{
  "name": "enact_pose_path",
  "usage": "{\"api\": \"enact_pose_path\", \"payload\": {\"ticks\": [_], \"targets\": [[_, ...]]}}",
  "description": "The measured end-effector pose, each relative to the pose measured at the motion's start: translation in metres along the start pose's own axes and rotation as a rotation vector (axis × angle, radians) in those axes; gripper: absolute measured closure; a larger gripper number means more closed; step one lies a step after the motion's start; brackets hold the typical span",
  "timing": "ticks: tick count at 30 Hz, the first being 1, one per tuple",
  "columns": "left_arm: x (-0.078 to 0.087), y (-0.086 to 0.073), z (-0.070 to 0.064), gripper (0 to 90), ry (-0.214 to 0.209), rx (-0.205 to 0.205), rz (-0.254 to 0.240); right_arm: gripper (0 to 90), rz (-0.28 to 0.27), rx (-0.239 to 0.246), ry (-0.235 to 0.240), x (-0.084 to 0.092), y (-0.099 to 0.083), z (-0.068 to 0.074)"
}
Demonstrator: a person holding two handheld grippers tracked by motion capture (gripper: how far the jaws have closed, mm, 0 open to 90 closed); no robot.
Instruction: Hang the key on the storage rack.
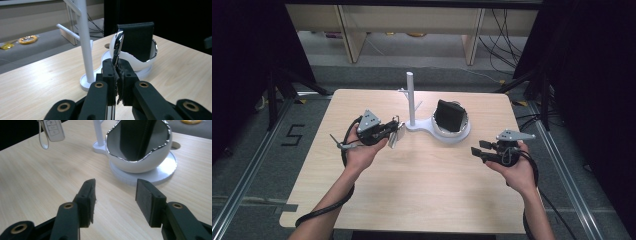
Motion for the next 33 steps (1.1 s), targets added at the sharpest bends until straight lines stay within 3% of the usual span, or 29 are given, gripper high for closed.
{"api": "enact_pose_path", "payload": {"ticks": [4, 6, 11, 12, 13, 14, 17, 20, 21, 22, 25, 26, 29, 31, 33], "targets": [[0.001, 0.001, 0.008, 84.6, 0.032, 0.002, -0.011, 49.6, -0.043, -0.041, -0.043, 0.0, -0.008, -0.011], [0.0, 0.003, 0.012, 84.7, 0.048, -0.002, -0.025, 49.1, -0.061, -0.089, -0.076, -0.001, -0.013, -0.015], [0.001, 0.007, 0.024, 84.7, 0.093, -0.016, -0.033, 48.6, -0.048, -0.117, -0.095, -0.002, -0.025, -0.02], [0.001, 0.007, 0.025, 84.7, 0.102, -0.008, -0.034, 48.5, -0.061, -0.117, -0.095, -0.002, -0.025, -0.021], [0.001, 0.007, 0.028, 84.7, 0.114, -0.006, -0.033, 48.4, -0.067, -0.076, -0.105, -0.003, -0.025, -0.024], [0.0, 0.008, 0.03, 84.7, 0.124, -0.007, -0.035, 48.4, -0.05, -0.072, -0.109, -0.002, -0.026, -0.024], [0.0, 0.007, 0.035, 84.7, 0.16, 0.009, -0.038, 48.4, -0.062, -0.07, -0.109, -0.002, -0.025, -0.022], [-0.001, 0.008, 0.038, 84.7, 0.184, 0.001, -0.033, 48.2, -0.052, -0.106, -0.111, 0.002, -0.022, -0.015], [-0.002, 0.009, 0.039, 84.7, 0.187, 0.002, -0.036, 48.2, -0.07, -0.078, -0.105, 0.001, -0.02, -0.017], [-0.003, 0.01, 0.039, 84.6, 0.192, 0.004, -0.039, 48.1, -0.058, -0.102, -0.105, 0.002, -0.02, -0.014], [-0.005, 0.012, 0.042, 84.6, 0.204, 0.0, -0.038, 48.1, -0.061, -0.104, -0.107, 0.003, -0.019, -0.014], [-0.006, 0.013, 0.042, 84.7, 0.208, 0.003, -0.04, 48.0, -0.068, -0.062, -0.11, 0.002, -0.019, -0.018], [-0.01, 0.015, 0.045, 84.6, 0.223, -0.002, -0.042, 47.6, -0.057, -0.075, -0.098, 0.002, -0.022, -0.016], [-0.013, 0.016, 0.046, 84.7, 0.235, -0.005, -0.041, 47.5, -0.061, -0.111, -0.096, 0.001, -0.023, -0.014], [-0.016, 0.016, 0.048, 84.7, 0.239, -0.011, -0.036, 47.4, -0.06, -0.071, -0.1, 0.001, -0.023, -0.017]]}}
Point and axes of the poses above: each handheld gripper's, and its own axes: x roughly backward along the jaws, y roughly out of its top, z roughly to its left, the point moved 9 cm from there along -x, roughly forward along the jaws, and after that the axes turned 7 degrees about -z, right-handed, at the moved point
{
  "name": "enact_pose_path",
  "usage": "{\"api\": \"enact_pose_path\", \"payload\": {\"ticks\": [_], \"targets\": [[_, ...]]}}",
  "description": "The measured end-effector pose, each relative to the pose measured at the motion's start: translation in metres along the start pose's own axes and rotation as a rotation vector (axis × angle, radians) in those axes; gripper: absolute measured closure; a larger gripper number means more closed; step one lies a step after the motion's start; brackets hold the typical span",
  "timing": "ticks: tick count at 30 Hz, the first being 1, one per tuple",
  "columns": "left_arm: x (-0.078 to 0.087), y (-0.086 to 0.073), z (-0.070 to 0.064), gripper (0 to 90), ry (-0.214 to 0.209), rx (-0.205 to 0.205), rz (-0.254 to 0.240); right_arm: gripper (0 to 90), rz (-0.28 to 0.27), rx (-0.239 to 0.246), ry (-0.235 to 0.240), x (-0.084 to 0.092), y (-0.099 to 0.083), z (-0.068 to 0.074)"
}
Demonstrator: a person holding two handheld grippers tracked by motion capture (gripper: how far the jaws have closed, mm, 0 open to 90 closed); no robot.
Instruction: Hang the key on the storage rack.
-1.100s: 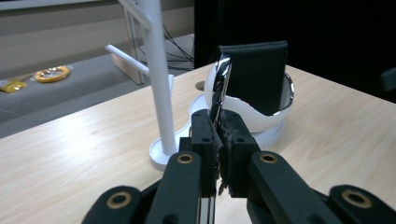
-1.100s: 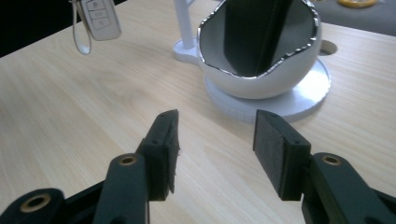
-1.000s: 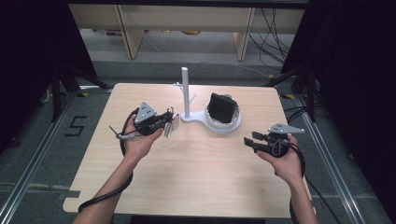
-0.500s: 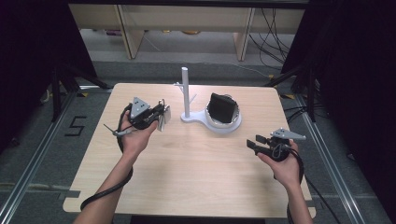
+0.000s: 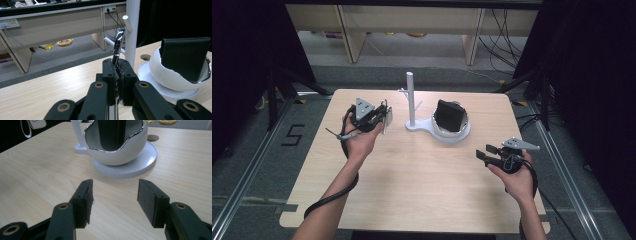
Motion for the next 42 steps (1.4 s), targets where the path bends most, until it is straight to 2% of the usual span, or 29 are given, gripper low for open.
{"api": "enact_pose_path", "payload": {"ticks": [3, 4, 5, 7, 13, 16, 17, 18, 19, 20, 22, 23, 24, 27, 28, 29, 39, 41, 42], "targets": [[-0.004, -0.001, 0.001, 84.6, 0.01, -0.004, 0.006, 47.3, 0.011, -0.035, 0.002, 0.001, -0.002, 0.003], [-0.006, -0.001, 0.001, 84.6, 0.012, -0.002, 0.007, 47.3, 0.005, -0.001, -0.005, 0.001, -0.001, -0.001], [-0.007, -0.002, 0.001, 84.6, 0.016, 0.001, 0.011, 47.3, 0.002, -0.018, 0.0, 0.0, -0.001, 0.001], [-0.01, -0.002, 0.002, 84.6, 0.022, -0.004, 0.018, 47.2, 0.001, -0.006, -0.001, 0.0, 0.0, -0.001], [-0.017, 0.001, 0.0, 84.6, 0.031, -0.005, 0.017, 47.1, -0.003, -0.017, 0.006, 0.001, 0.001, 0.001], [-0.021, 0.004, -0.001, 84.6, 0.037, -0.012, 0.018, 47.0, 0.003, 0.0, -0.008, 0.002, 0.001, -0.001], [-0.022, 0.005, -0.001, 84.6, 0.04, -0.01, 0.015, 47.0, 0.0, -0.003, -0.002, 0.001, 0.001, 0.0], [-0.023, 0.006, -0.001, 84.6, 0.041, -0.014, 0.016, 46.9, 0.007, -0.039, 0.004, 0.001, 0.0, 0.003], [-0.024, 0.006, -0.002, 84.6, 0.043, -0.013, 0.014, 46.8, 0.015, -0.029, -0.004, 0.002, 0.0, 0.002], [-0.026, 0.006, -0.002, 84.6, 0.045, -0.013, 0.016, 46.8, 0.005, 0.002, -0.006, 0.002, 0.001, -0.001], [-0.028, 0.007, -0.002, 84.6, 0.049, -0.012, 0.018, 46.7, 0.007, 0.002, -0.004, 0.001, 0.0, -0.001], [-0.029, 0.007, -0.002, 84.6, 0.05, -0.012, 0.018, 46.7, 0.02, -0.039, -0.003, 0.002, -0.001, 0.003], [-0.03, 0.007, -0.002, 84.6, 0.052, -0.009, 0.018, 46.6, 0.009, 0.001, -0.004, 0.002, 0.0, -0.001], [-0.033, 0.007, -0.002, 84.6, 0.059, -0.01, 0.024, 46.5, 0.005, -0.009, 0.004, 0.0, 0.0, 0.0], [-0.035, 0.007, -0.001, 84.6, 0.059, -0.013, 0.022, 46.5, 0.013, -0.033, 0.004, 0.0, -0.002, 0.003], [-0.036, 0.008, -0.002, 84.6, 0.061, -0.009, 0.019, 46.4, 0.006, -0.002, 0.001, 0.0, -0.001, 0.0], [-0.045, 0.013, -0.003, 84.6, 0.077, -0.012, 0.021, 46.1, 0.008, 0.001, 0.002, -0.001, -0.002, 0.0], [-0.047, 0.013, -0.003, 84.6, 0.08, -0.016, 0.023, 46.0, 0.016, -0.024, 0.019, -0.002, -0.004, 0.003], [-0.048, 0.013, -0.003, 84.6, 0.082, -0.016, 0.022, 46.0, 0.015, -0.004, 0.008, -0.002, -0.003, 0.001]]}}
Point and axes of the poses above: each handheld gripper's, and its own axes: x roughly backward along the jaws, y roughly out of its top, z roughly to its left, the point moved 9 cm from there along -x, roughly forward along the jaws, and after that the axes turned 7 degrees about -z, right-handed, at the moved point
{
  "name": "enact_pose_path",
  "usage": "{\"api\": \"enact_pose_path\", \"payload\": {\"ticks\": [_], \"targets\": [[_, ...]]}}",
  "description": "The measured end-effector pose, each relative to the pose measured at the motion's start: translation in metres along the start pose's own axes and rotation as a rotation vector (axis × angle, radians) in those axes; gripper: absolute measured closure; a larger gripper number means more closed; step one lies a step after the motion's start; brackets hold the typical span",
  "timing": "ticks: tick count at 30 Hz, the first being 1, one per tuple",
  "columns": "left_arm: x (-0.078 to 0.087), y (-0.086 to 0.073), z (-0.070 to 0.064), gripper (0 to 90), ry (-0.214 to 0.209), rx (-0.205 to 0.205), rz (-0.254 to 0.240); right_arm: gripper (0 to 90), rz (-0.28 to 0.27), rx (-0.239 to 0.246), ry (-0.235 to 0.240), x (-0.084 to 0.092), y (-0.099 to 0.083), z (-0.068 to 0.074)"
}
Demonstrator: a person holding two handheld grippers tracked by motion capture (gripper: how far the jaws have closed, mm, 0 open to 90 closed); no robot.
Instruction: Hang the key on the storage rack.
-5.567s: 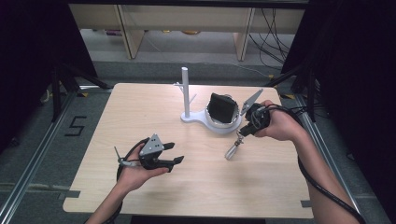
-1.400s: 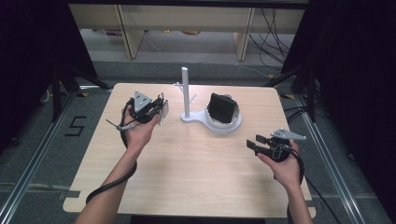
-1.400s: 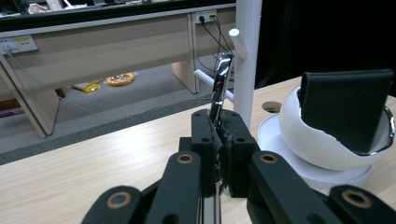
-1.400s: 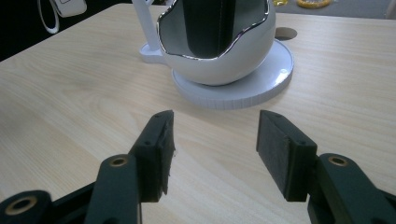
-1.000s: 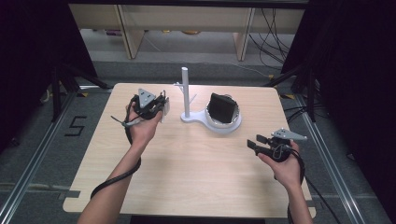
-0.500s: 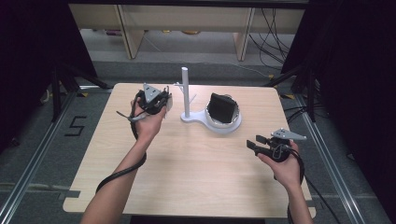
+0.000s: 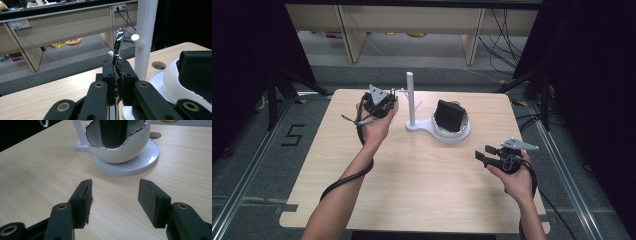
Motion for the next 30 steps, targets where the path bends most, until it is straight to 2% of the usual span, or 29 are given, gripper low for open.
{"api": "enact_pose_path", "payload": {"ticks": [3, 4, 8, 11, 12, 14, 15, 16, 17, 19, 20, 22, 23, 24, 25, 26, 27, 28, 29, 30], "targets": [[-0.002, 0.0, -0.003, 84.6, 0.003, -0.001, 0.002, 46.0, 0.004, 0.008, -0.007, 0.0, -0.001, -0.001], [-0.002, 0.0, -0.004, 84.5, 0.005, -0.006, 0.005, 45.9, 0.006, -0.007, 0.001, -0.001, -0.001, 0.001], [-0.003, 0.001, -0.009, 84.5, 0.006, -0.021, 0.0, 45.9, 0.007, -0.006, -0.002, -0.001, -0.002, 0.0], [-0.003, 0.003, -0.013, 84.5, 0.012, -0.041, -0.002, 45.9, 0.003, -0.002, -0.002, -0.002, -0.002, -0.001], [-0.002, 0.003, -0.014, 84.5, 0.014, -0.052, -0.003, 45.9, 0.007, -0.043, 0.003, -0.002, -0.003, 0.003], [-0.001, 0.004, -0.017, 84.4, 0.019, -0.069, -0.004, 45.9, 0.009, -0.049, 0.01, -0.002, -0.004, 0.004], [-0.001, 0.005, -0.018, 84.4, 0.02, -0.073, -0.008, 45.8, 0.022, -0.047, -0.003, -0.001, -0.004, 0.003], [0.0, 0.005, -0.018, 84.3, 0.02, -0.089, -0.006, 45.9, 0.011, -0.018, 0.004, -0.002, -0.004, 0.0], [0.0, 0.005, -0.019, 84.2, 0.022, -0.1, -0.008, 45.9, 0.009, -0.021, 0.017, -0.003, -0.004, 0.001], [0.002, 0.003, -0.02, 84.0, 0.024, -0.111, -0.008, 45.9, 0.013, -0.018, 0.013, -0.004, -0.005, 0.0], [0.002, 0.003, -0.02, 83.9, 0.025, -0.121, -0.009, 45.9, 0.026, -0.05, 0.007, -0.002, -0.006, 0.003], [0.004, 0.002, -0.022, 83.6, 0.022, -0.131, -0.01, 45.9, 0.011, -0.045, 0.011, -0.004, -0.005, 0.003], [0.007, 0.001, -0.021, 83.5, 0.037, -0.144, -0.002, 45.9, 0.023, -0.045, 0.011, -0.003, -0.006, 0.003], [0.008, 0.001, -0.022, 83.6, 0.033, -0.145, -0.005, 45.9, 0.038, -0.048, 0.006, -0.003, -0.008, 0.002], [0.009, 0.002, -0.022, 83.3, 0.031, -0.156, -0.008, 45.9, 0.035, -0.028, 0.011, -0.004, -0.008, 0.0], [0.01, 0.003, -0.024, 83.2, 0.029, -0.163, -0.015, 45.9, 0.028, -0.035, 0.026, -0.005, -0.008, 0.002], [0.011, 0.005, -0.026, 83.1, 0.02, -0.177, -0.023, 45.9, 0.02, -0.019, 0.018, -0.006, -0.008, 0.0], [0.011, 0.006, -0.029, 84.5, 0.011, -0.18, -0.029, 45.9, 0.042, -0.05, 0.002, -0.005, -0.01, 0.003], [0.012, 0.008, -0.032, 83.6, 0.002, -0.18, -0.032, 45.9, 0.039, -0.063, 0.02, -0.006, -0.01, 0.005], [0.011, 0.008, -0.033, 79.2, -0.004, -0.177, -0.026, 45.9, 0.046, -0.05, 0.018, -0.006, -0.011, 0.004]]}}
Point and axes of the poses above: each handheld gripper's, and its own axes: x roughly backward along the jaws, y roughly out of its top, z roughly to its left, the point moved 9 cm from there along -x, roughly forward along the jaws, and after that the axes turned 7 degrees about -z, right-handed, at the moved point
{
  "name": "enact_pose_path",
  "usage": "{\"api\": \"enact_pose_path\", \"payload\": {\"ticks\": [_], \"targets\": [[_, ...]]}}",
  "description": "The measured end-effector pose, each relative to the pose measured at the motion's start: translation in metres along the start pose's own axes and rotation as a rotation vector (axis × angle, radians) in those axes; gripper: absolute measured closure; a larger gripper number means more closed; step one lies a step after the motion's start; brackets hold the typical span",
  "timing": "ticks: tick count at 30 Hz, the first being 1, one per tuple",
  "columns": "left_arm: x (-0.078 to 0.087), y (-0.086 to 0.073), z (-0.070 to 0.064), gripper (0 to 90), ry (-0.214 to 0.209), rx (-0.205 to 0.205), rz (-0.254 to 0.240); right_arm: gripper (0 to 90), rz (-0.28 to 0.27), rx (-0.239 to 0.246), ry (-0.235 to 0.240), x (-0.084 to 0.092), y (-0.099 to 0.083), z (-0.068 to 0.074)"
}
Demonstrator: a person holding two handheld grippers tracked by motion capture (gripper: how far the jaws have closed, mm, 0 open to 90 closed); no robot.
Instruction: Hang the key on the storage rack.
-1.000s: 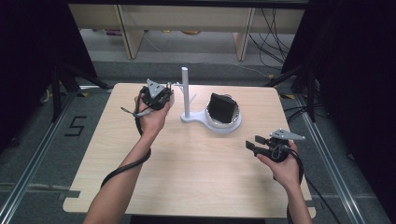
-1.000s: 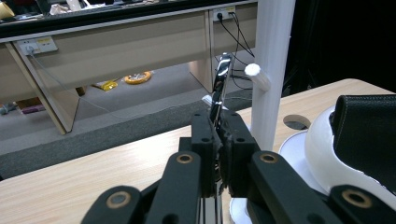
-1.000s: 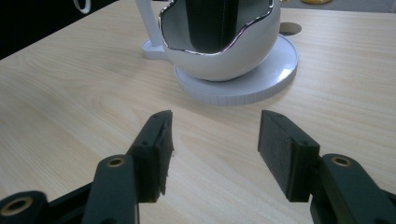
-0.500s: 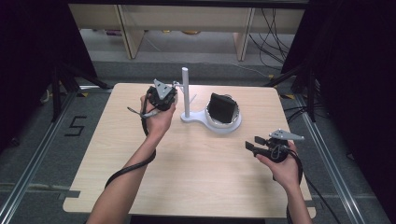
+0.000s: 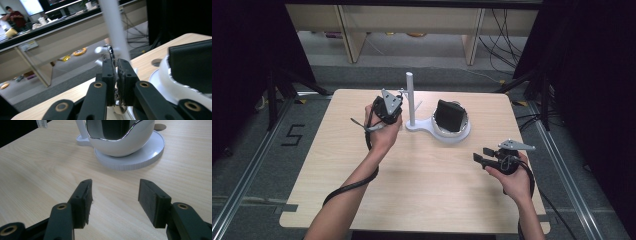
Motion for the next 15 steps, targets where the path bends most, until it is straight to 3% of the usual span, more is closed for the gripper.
{"api": "enact_pose_path", "payload": {"ticks": [1, 2, 4, 6, 7, 8, 10, 12, 13, 14, 15], "targets": [[0.0, 0.0, -0.001, 73.7, -0.007, 0.009, 0.004, 45.9, -0.001, -0.004, 0.003, 0.0, 0.0, 0.001], [0.001, 0.001, -0.002, 69.6, -0.016, 0.032, -0.007, 45.9, -0.009, 0.03, 0.001, -0.001, 0.001, -0.003], [0.008, -0.001, -0.001, 67.2, -0.025, 0.038, -0.013, 45.9, -0.007, 0.026, -0.005, 0.0, 0.001, -0.003], [0.016, -0.01, -0.002, 63.3, -0.069, 0.077, 0.003, 45.9, -0.017, 0.037, -0.003, 0.001, 0.002, -0.004], [0.019, -0.014, -0.001, 58.7, -0.083, 0.097, 0.011, 45.8, -0.012, -0.01, -0.001, 0.001, 0.0, -0.001], [0.023, -0.02, 0.0, 55.0, -0.102, 0.12, 0.015, 45.9, -0.022, 0.029, -0.002, 0.001, 0.001, -0.005], [0.034, -0.032, 0.009, 50.1, -0.118, 0.119, 0.005, 45.8, -0.02, -0.008, -0.001, 0.001, 0.0, -0.003], [0.049, -0.047, 0.02, 45.5, -0.125, 0.134, 0.006, 45.6, -0.016, 0.041, -0.017, 0.003, -0.001, -0.009], [0.055, -0.053, 0.024, 43.8, -0.124, 0.138, 0.011, 45.6, -0.019, -0.006, -0.016, 0.003, -0.002, -0.006], [0.065, -0.063, 0.031, 43.0, -0.116, 0.139, 0.012, 45.6, -0.017, 0.036, -0.024, 0.004, -0.002, -0.011], [0.071, -0.069, 0.035, 42.0, -0.11, 0.14, 0.016, 45.5, -0.007, 0.005, -0.032, 0.004, -0.005, -0.01]]}}
Point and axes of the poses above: each handheld gripper's, and its own axes: x roughly backward along the jaws, y roughly out of its top, z roughly to its left, the point moved 9 cm from there along -x, roughly forward along the jaws, and after that the axes turned 7 degrees about -z, right-handed, at the moved point
